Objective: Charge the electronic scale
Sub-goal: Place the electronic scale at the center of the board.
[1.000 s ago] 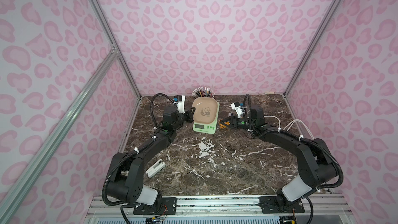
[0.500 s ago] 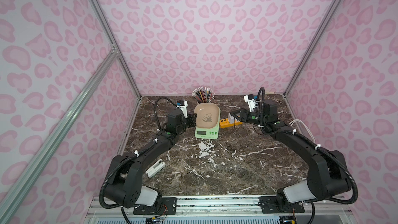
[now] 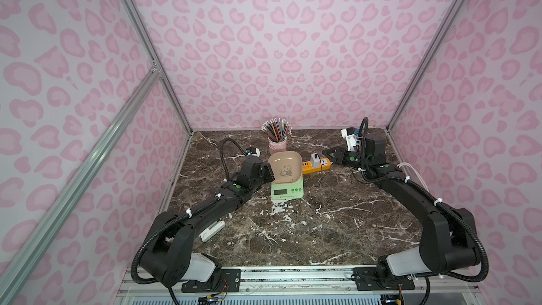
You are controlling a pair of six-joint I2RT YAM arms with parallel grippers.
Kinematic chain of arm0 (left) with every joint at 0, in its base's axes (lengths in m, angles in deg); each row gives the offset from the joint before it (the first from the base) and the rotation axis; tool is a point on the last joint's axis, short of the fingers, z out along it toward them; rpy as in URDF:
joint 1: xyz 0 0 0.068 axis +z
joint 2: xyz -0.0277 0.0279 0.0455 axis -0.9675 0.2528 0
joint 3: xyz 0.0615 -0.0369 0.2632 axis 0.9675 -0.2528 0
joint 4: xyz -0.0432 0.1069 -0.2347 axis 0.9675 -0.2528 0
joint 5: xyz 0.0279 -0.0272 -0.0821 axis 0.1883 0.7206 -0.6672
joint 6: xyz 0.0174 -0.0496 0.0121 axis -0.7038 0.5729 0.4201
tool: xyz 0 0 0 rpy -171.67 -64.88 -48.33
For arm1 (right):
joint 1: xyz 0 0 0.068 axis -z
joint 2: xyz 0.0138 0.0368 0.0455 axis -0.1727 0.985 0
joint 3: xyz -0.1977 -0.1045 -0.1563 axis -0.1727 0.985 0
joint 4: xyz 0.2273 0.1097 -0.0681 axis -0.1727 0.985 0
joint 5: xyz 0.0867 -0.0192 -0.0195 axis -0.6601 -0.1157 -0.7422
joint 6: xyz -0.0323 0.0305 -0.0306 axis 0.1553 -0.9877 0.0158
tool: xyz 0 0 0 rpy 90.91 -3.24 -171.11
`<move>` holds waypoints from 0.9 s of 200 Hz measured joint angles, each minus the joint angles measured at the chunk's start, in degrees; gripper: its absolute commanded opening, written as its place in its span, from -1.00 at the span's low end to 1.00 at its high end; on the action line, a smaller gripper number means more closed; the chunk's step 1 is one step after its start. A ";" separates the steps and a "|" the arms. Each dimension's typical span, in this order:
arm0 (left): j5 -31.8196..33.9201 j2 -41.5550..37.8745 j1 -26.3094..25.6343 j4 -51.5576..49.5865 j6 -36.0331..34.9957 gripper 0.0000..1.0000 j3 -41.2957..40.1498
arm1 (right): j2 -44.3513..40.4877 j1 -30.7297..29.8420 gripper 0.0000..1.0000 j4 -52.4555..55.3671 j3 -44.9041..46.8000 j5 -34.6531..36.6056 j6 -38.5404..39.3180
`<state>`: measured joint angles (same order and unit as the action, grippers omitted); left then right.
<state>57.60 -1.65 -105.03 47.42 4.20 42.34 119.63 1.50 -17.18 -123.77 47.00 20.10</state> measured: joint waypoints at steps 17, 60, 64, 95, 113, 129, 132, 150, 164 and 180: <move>1.05 1.79 -1.16 -0.22 0.68 -0.91 0.74 | 0.00 0.00 -0.32 0.20 0.00 0.07 0.02; 3.43 6.62 -2.19 -0.39 3.10 -0.92 3.34 | -0.04 0.42 -0.34 0.26 0.13 0.09 0.04; 3.80 7.21 -2.19 -0.57 3.39 -0.91 3.74 | -0.09 0.50 -0.34 0.24 0.24 0.09 0.04; 6.14 10.88 -2.25 -1.25 5.46 -0.91 5.77 | -0.39 1.03 -0.35 0.33 0.94 0.09 0.04; 7.58 12.50 -2.32 -1.99 6.67 -0.92 6.62 | -0.63 1.36 -0.35 0.17 1.49 0.09 0.07; 8.90 14.03 -2.40 -3.13 7.21 -0.92 7.85 | -0.68 1.51 -0.35 0.31 1.60 0.09 0.04; 9.09 14.27 -2.43 -3.17 7.32 -0.91 8.02 | -0.68 1.51 -0.35 0.28 1.62 0.07 0.04; 10.32 15.82 -2.40 -3.50 7.98 -0.92 9.18 | -0.70 1.73 -0.36 0.24 2.01 -0.02 0.07; 11.08 16.85 -2.40 -3.67 8.33 -0.91 9.84 | -0.70 1.86 -0.36 0.26 2.29 -0.07 0.04; 12.00 17.84 -2.40 -4.44 9.11 -0.91 10.29 | -0.70 1.95 -0.36 0.17 2.47 -0.11 0.04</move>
<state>69.60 16.19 -107.43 42.98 13.31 52.64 118.93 3.44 -17.00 -121.30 46.89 20.15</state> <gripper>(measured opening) 0.060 0.321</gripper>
